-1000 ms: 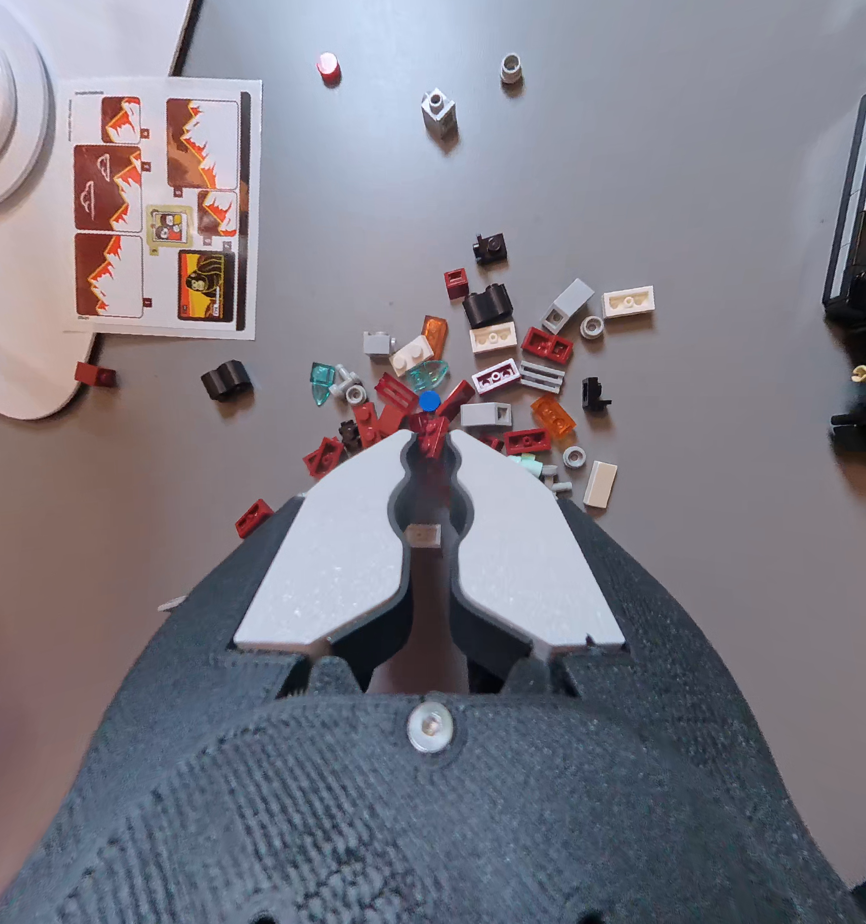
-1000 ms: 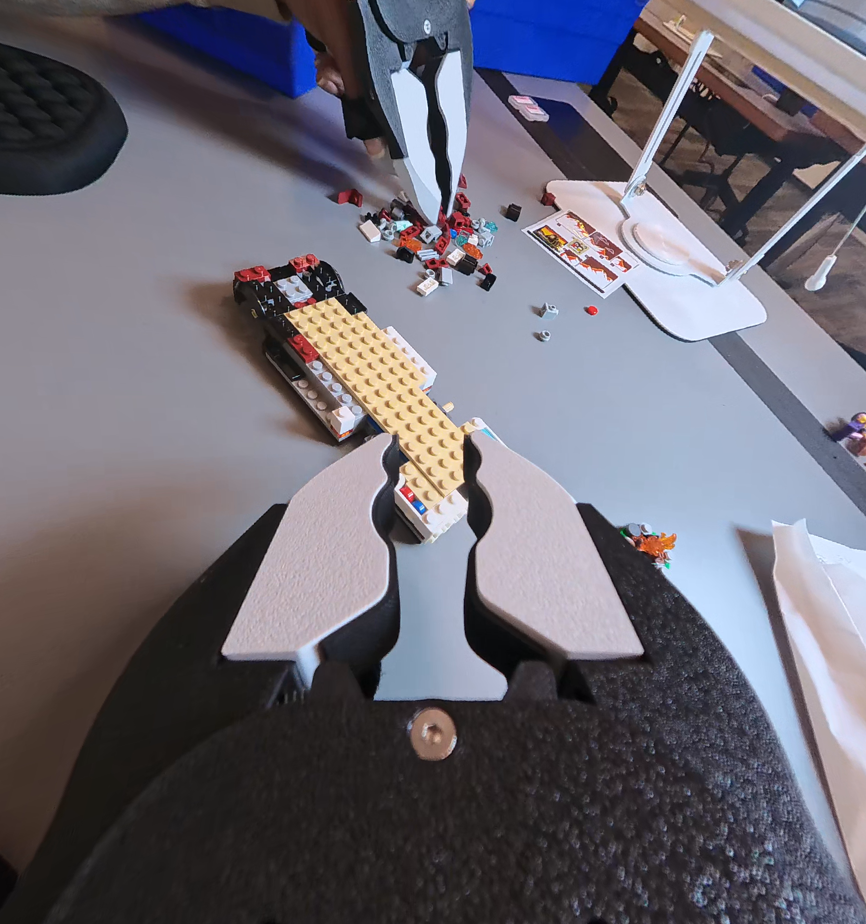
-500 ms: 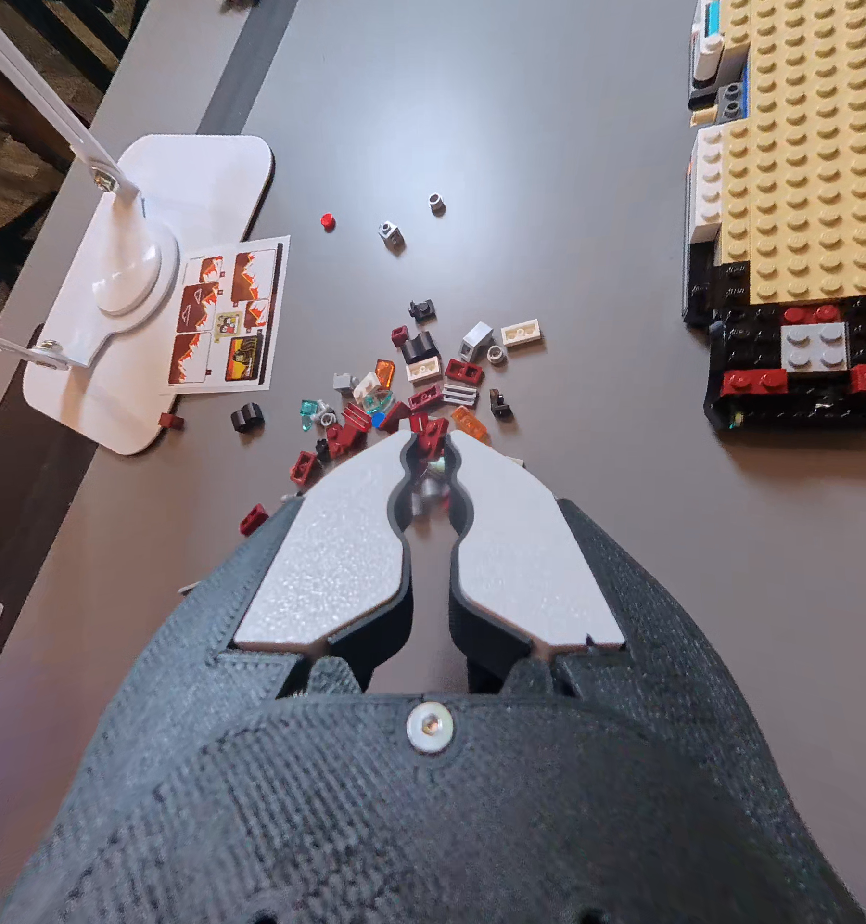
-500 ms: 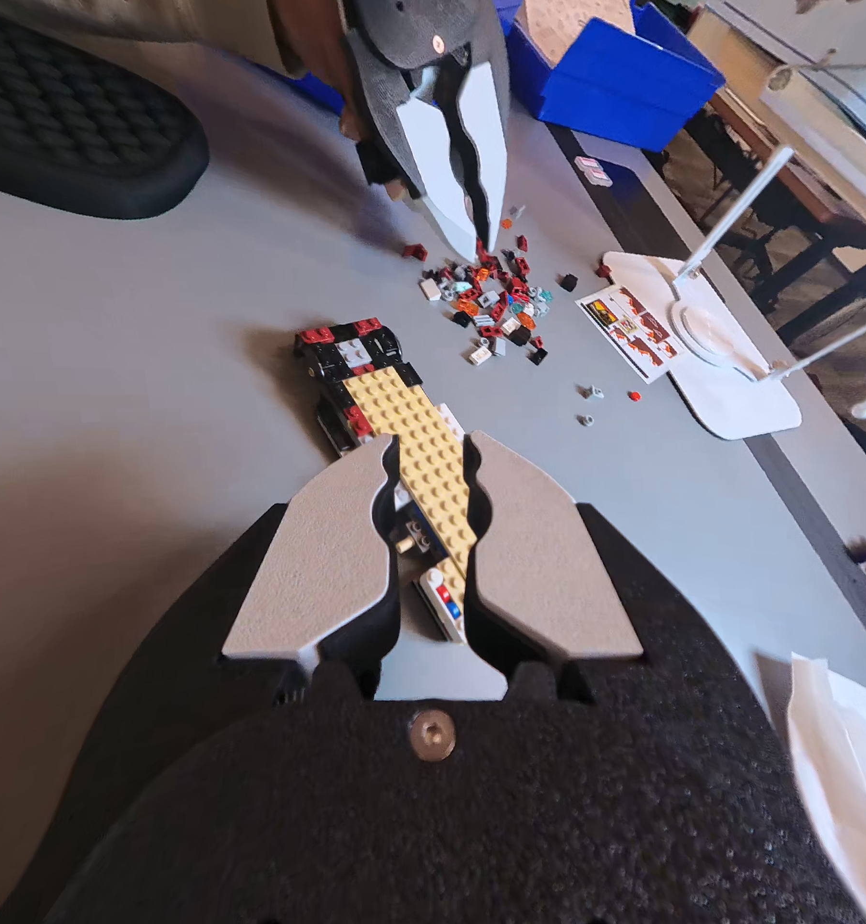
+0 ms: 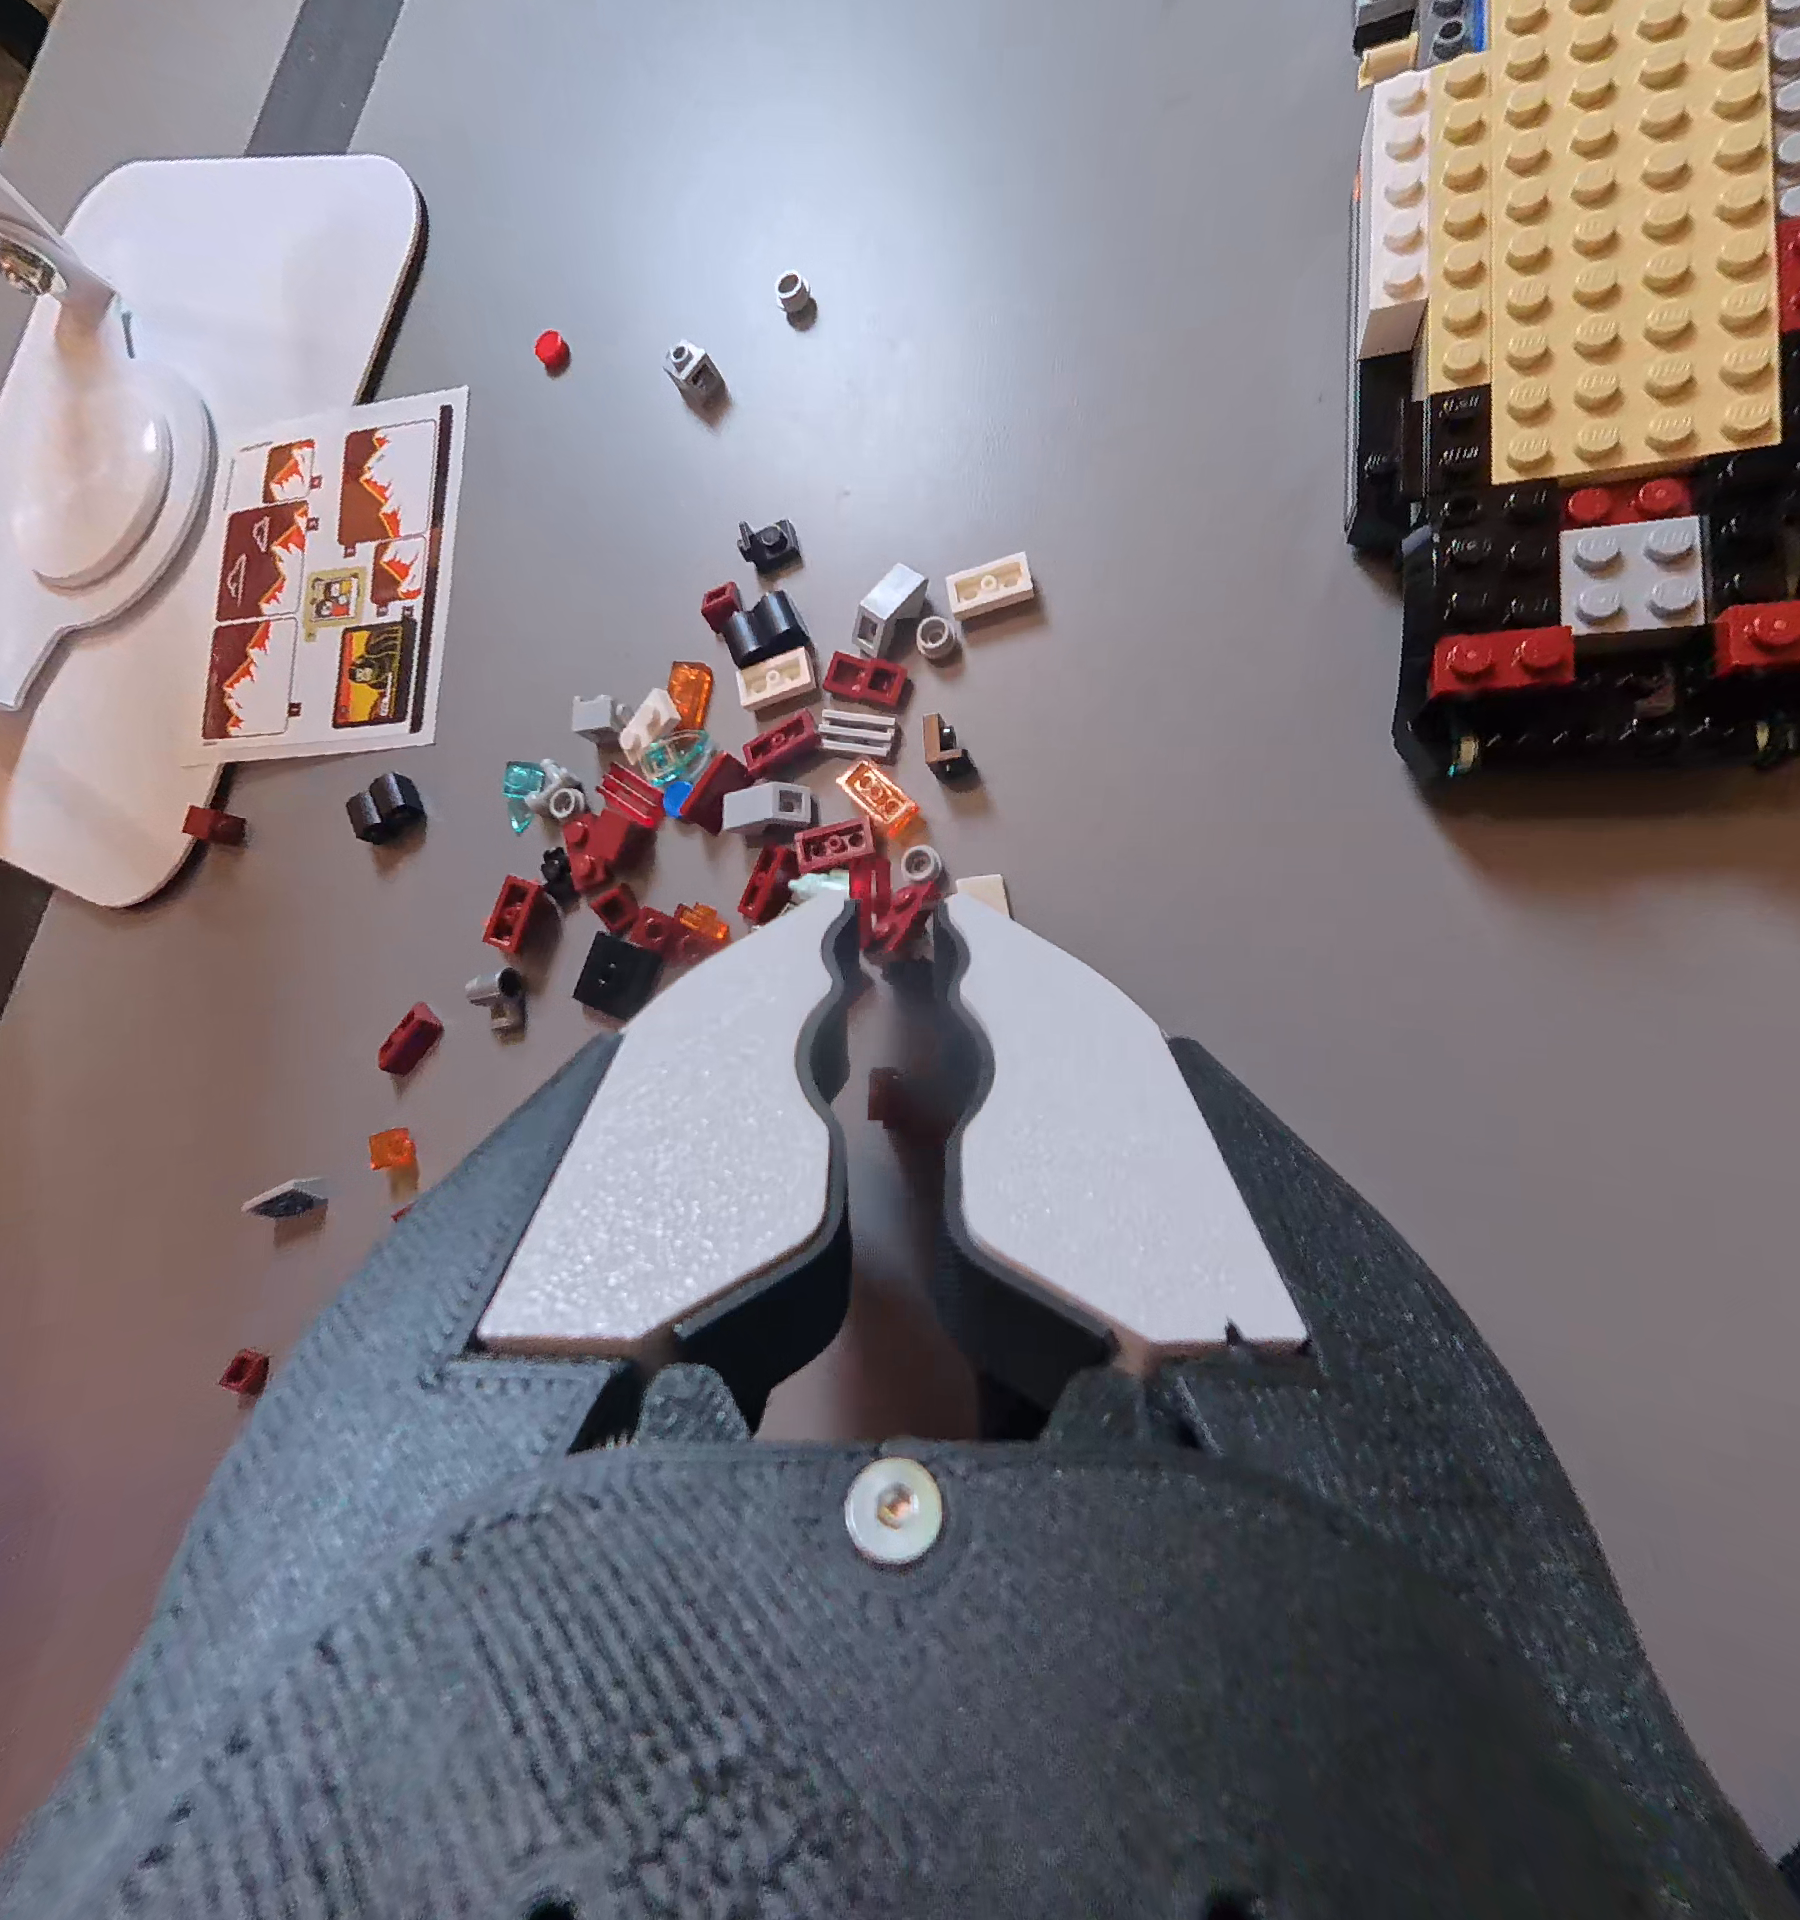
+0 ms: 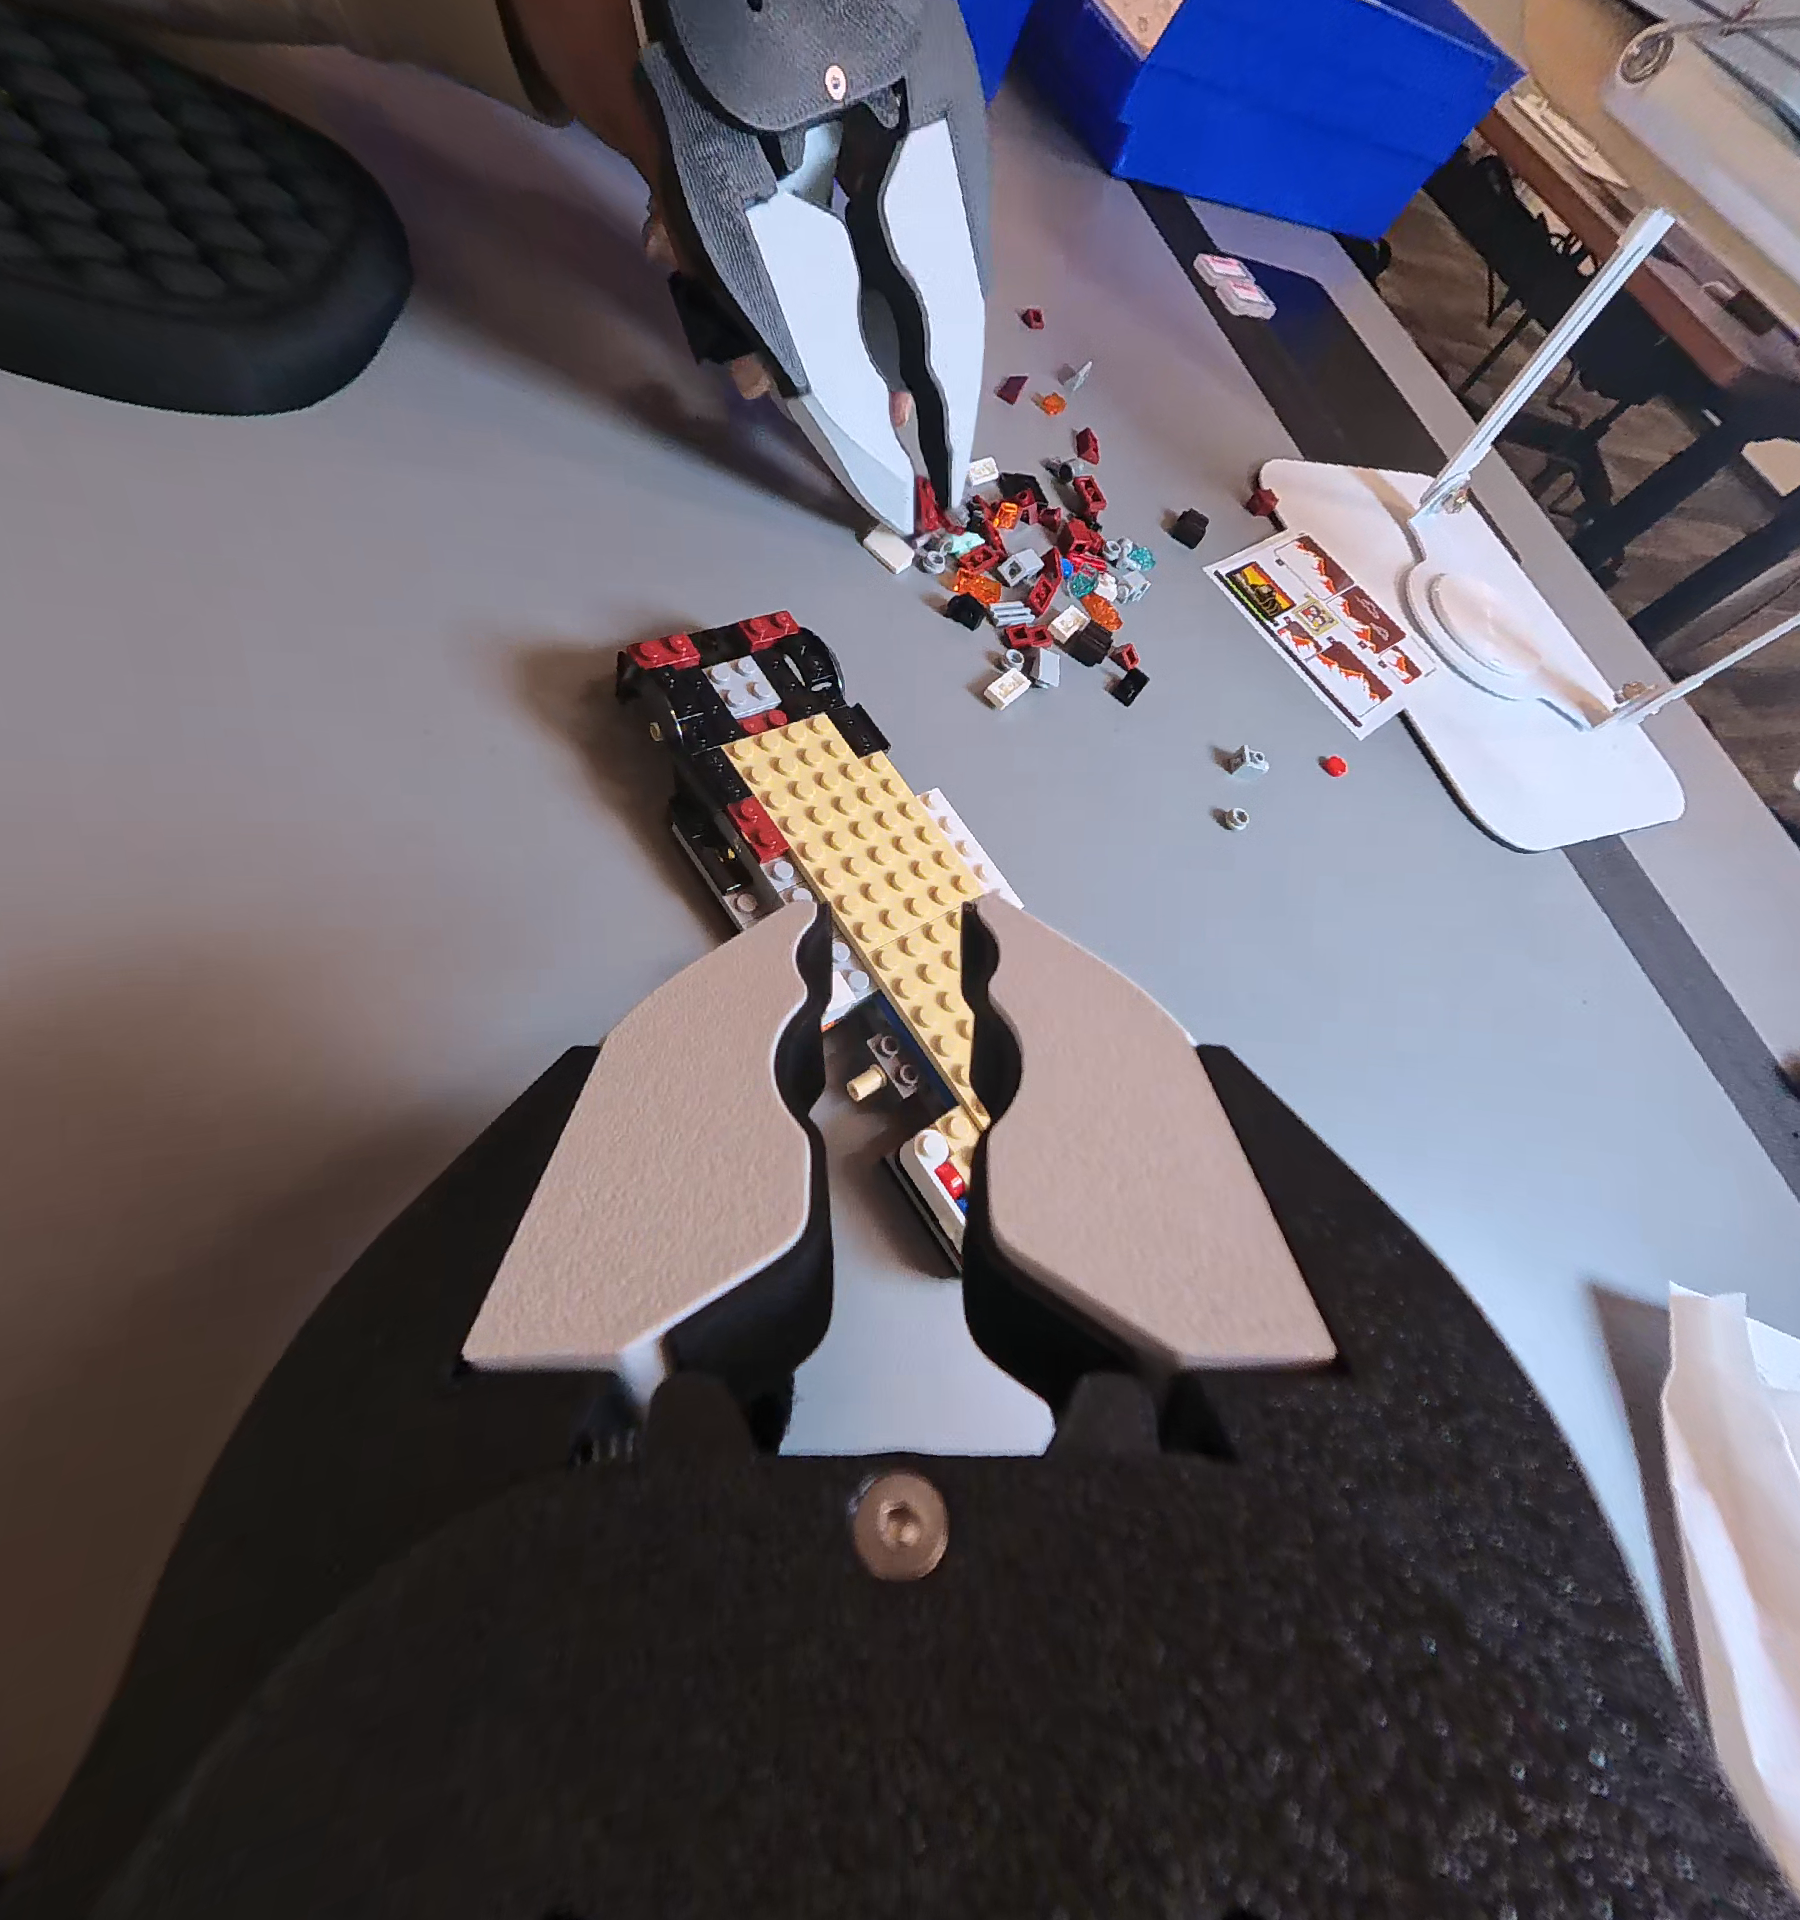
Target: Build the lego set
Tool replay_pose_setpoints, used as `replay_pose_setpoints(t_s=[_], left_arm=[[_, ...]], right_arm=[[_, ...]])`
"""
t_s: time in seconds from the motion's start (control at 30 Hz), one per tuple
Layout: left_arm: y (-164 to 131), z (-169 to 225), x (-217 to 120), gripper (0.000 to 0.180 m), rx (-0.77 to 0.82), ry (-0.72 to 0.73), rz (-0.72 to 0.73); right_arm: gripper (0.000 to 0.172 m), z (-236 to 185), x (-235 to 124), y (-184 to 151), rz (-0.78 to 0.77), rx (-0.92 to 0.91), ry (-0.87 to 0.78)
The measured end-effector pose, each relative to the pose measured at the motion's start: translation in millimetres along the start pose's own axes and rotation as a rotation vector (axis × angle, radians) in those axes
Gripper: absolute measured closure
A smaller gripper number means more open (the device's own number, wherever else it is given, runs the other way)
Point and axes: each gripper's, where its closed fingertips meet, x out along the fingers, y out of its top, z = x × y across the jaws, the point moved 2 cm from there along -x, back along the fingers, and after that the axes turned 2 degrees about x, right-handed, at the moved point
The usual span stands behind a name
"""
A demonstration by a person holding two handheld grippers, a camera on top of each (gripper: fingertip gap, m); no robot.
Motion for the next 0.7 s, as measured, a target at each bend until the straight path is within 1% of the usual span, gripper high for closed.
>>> replay_pose_setpoints(t_s=[0.13, 0.27, 0.37, 0.7], left_arm=[[0, 3, -9, 0.163, -0.025, -0.025, 0.007], [-5, 3, -15, 0.166, -0.054, -0.046, 0.005], [-8, 6, -11, 0.171, -0.097, -0.106, -0.002], [-7, 2, 4, 0.172, -0.073, -0.139, -0.053]], right_arm=[[0.148, 0, 2, -1, 0.003, 0.001, 0.003], [0.149, 1, 3, -1, 0.008, 0.001, 0.004], [0.148, 1, 3, -1, 0.011, 0.004, 0.007], [0.148, 1, -2, -6, 0.011, 0.024, -0.006]])
